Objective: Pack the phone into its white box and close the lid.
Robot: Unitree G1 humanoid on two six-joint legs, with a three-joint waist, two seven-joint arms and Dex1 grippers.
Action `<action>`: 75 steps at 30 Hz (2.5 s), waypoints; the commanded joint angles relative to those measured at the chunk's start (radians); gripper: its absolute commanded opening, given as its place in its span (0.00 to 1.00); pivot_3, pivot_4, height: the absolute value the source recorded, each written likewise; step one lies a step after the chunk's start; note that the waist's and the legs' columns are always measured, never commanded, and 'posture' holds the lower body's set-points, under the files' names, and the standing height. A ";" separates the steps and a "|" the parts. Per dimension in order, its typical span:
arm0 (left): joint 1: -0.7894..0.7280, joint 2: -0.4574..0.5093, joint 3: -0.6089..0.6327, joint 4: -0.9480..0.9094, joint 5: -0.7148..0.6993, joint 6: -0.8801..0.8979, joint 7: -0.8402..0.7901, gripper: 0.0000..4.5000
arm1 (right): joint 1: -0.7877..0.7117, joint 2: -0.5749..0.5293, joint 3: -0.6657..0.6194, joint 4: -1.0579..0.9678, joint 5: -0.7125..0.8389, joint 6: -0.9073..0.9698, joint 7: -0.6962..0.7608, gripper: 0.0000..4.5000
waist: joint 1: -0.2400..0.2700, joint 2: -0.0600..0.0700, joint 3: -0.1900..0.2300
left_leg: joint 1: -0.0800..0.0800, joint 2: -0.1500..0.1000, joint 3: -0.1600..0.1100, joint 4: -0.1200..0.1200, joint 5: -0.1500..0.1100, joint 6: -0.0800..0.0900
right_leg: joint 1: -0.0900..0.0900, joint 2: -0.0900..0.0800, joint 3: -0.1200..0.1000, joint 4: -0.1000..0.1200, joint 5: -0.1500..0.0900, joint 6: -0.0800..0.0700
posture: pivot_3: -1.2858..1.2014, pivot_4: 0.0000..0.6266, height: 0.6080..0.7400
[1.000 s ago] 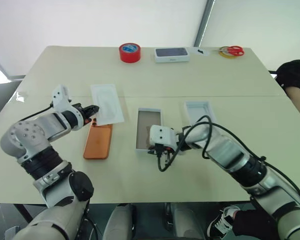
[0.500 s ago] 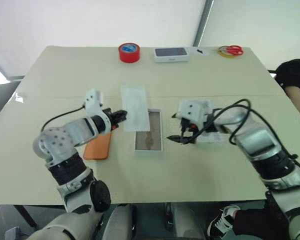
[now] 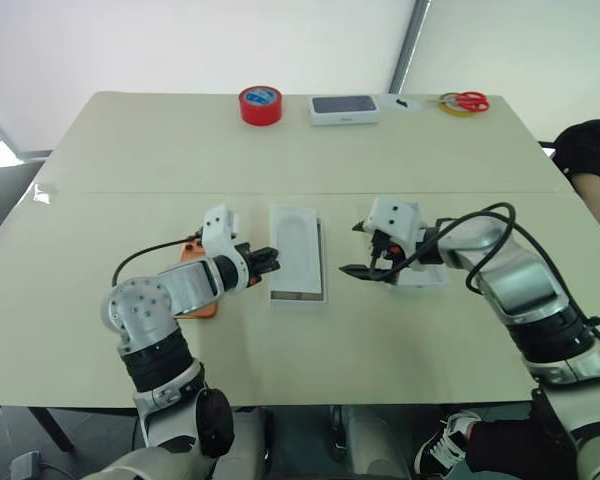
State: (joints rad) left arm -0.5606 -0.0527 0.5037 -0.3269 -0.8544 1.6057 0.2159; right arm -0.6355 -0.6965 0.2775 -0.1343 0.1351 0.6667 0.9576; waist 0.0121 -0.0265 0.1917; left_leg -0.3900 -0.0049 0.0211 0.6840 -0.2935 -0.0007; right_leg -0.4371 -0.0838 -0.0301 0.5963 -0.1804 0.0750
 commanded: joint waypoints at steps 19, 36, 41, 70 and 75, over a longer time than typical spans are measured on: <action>-0.040 0.299 -0.004 -0.095 -0.177 -0.033 -0.060 0.78 | -0.129 0.157 0.010 0.127 -0.036 0.005 -0.114 0.01 | -0.003 0.000 0.000 | 0.000 0.000 0.000 0.000 0.000 0.000 | 0.000 0.001 0.000 0.000 0.000 0.000 | 0.52 0.24 0.94; 0.635 0.809 -0.216 -0.270 0.257 -0.891 -0.764 0.78 | -0.260 0.459 0.147 0.439 -0.214 -0.046 -0.317 0.01 | -0.024 0.001 0.000 | -0.002 0.002 0.002 -0.003 0.001 -0.002 | -0.005 -0.001 0.000 0.000 -0.002 -0.005 | 0.52 0.24 0.94; 0.701 0.807 -0.215 -0.291 0.284 -0.927 -0.783 0.78 | -0.274 0.467 0.169 0.505 -0.272 -0.066 -0.334 0.01 | -0.025 0.002 0.001 | -0.002 0.002 0.002 -0.003 0.001 -0.002 | -0.006 -0.001 0.000 0.000 -0.002 -0.005 | 0.52 0.24 0.94; 0.354 0.702 0.005 -0.008 0.010 -0.216 -0.405 0.99 | -0.194 0.592 0.339 0.157 -0.227 0.118 -0.215 0.00 | -0.027 0.001 0.000 | -0.001 0.002 -0.001 -0.003 0.001 -0.001 | -0.005 0.001 -0.001 0.003 0.001 -0.001 | 0.52 0.24 0.94; 0.331 0.656 -0.021 -0.028 -0.007 -0.144 -0.414 0.99 | -0.217 0.629 0.396 0.242 -0.263 0.102 -0.235 0.00 | -0.025 0.001 0.000 | -0.001 0.002 -0.001 -0.003 0.001 -0.002 | -0.005 0.001 -0.001 0.003 0.001 -0.001 | 0.52 0.24 0.94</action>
State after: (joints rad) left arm -0.2301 0.6180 0.5029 -0.3352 -0.8387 1.4300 -0.1880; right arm -0.8223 -0.0849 0.6681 0.1073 -0.1105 0.7916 0.7334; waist -0.0132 -0.0259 0.1915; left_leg -0.3910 -0.0031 0.0201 0.6808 -0.2925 -0.0028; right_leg -0.4422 -0.0829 -0.0312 0.5993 -0.1797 0.0736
